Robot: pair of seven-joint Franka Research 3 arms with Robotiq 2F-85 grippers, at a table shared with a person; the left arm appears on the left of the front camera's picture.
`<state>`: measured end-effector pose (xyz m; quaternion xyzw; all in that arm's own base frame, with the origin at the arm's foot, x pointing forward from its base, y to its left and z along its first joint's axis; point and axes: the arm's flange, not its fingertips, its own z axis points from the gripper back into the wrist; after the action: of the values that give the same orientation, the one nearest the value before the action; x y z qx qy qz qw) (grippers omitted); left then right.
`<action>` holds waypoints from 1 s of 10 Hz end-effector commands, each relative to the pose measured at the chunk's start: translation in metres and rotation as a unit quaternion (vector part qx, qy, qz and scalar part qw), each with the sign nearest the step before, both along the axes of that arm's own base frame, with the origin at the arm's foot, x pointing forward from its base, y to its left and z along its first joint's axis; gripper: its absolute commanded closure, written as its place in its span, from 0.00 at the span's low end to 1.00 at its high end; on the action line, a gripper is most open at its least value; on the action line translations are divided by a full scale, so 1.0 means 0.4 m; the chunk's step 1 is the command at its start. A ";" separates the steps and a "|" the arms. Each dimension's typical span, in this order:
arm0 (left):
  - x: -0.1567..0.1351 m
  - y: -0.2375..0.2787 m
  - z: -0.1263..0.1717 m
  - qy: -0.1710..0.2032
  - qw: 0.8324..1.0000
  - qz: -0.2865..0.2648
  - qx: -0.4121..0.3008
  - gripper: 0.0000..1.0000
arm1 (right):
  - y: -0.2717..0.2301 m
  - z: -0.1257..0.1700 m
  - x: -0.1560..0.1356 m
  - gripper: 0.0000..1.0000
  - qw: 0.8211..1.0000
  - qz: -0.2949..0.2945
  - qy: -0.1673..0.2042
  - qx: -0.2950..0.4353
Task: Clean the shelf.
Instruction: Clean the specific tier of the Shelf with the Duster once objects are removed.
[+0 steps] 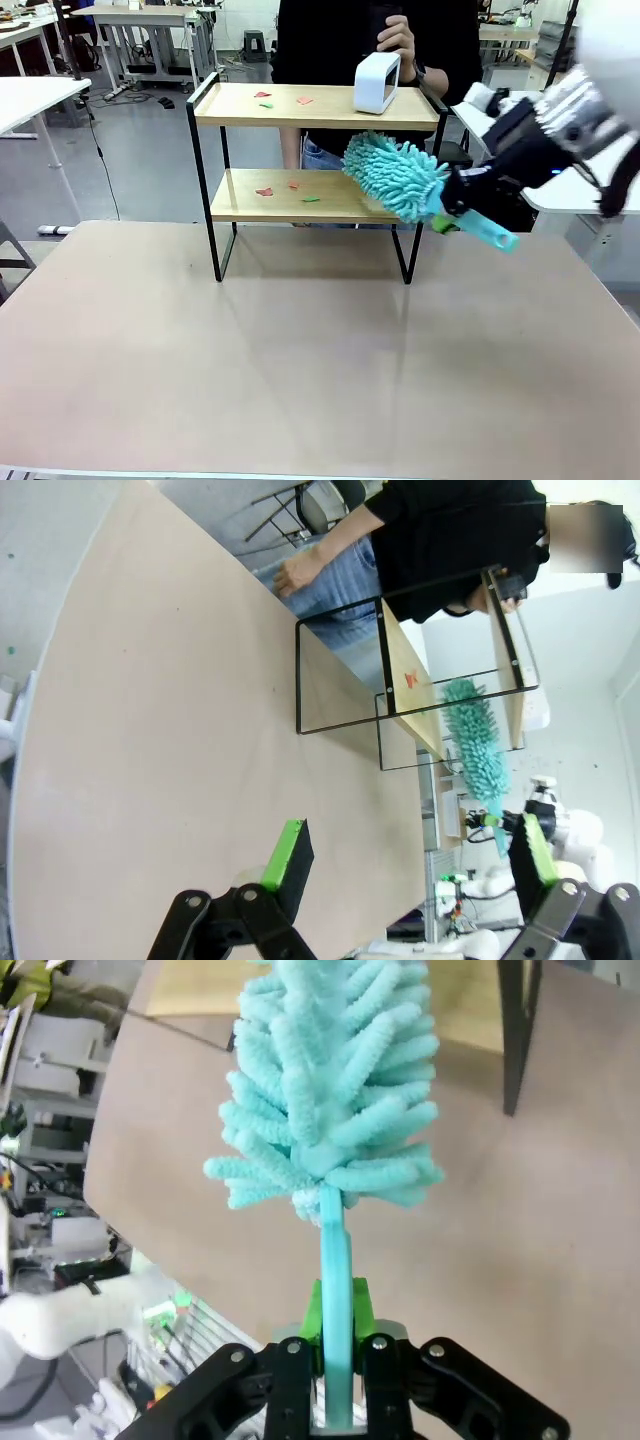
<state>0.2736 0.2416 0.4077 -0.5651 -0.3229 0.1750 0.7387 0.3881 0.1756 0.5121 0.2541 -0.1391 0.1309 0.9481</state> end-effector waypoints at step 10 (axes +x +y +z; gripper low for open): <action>0.000 -0.003 0.006 -0.005 1.000 -0.001 -0.006 0.00 | 0.249 -0.151 0.200 0.89 0.999 0.044 -0.003 0.007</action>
<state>0.2735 0.2417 0.4079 -0.5652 -0.3231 0.1749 0.7387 0.4618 0.2754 0.4475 0.2543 -0.1268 0.1532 0.9465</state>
